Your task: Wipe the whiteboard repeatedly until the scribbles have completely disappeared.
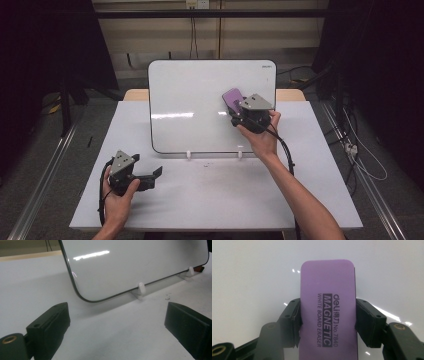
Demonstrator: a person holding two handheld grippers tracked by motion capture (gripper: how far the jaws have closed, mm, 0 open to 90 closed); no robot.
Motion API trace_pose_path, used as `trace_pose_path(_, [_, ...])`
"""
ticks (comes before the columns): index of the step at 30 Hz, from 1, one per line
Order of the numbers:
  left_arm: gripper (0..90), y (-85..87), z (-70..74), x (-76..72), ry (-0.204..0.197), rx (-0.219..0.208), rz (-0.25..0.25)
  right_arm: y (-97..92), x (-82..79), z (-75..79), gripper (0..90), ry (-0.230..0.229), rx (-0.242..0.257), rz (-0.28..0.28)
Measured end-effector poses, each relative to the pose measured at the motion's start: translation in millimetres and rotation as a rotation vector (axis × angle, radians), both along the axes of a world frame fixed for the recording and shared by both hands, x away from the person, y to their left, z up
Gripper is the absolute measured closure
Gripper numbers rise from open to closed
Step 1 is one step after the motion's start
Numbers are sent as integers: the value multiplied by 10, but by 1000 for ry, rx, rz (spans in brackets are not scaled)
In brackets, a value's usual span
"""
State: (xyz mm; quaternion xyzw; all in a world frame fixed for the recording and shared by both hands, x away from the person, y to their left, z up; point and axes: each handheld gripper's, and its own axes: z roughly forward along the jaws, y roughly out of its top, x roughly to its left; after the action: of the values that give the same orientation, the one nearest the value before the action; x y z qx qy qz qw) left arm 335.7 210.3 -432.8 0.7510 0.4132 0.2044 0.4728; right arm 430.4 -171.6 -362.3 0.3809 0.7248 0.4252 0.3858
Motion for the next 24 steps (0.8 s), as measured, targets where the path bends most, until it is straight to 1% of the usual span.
trace_pose_path(5, [60,20,2,-7,0,-4,3,-83,-121,-13,418,7,70,16])
trace_pose_path(9, [60,28,6,-5,0,-4,3,-136,-198,-36,418,20,114,29])
trace_pose_path(12, [59,16,7,-2,-1,-4,1,-166,-241,-77,418,18,113,32])
trace_pose_path(14, [59,9,8,3,-2,-3,4,-186,-267,-96,418,20,121,30])
trace_pose_path(16, [59,1,8,4,-2,-8,2,-207,-300,-115,418,26,139,35])
trace_pose_path(21, [57,-19,26,-11,-10,-24,-2,-243,-407,-174,418,34,155,49])
trace_pose_path(22, [56,-24,29,-15,-13,-28,-1,-248,-425,-176,418,31,152,50])
trace_pose_path(24, [54,-26,37,-22,-15,-27,-2,-270,-450,-168,418,29,165,50])
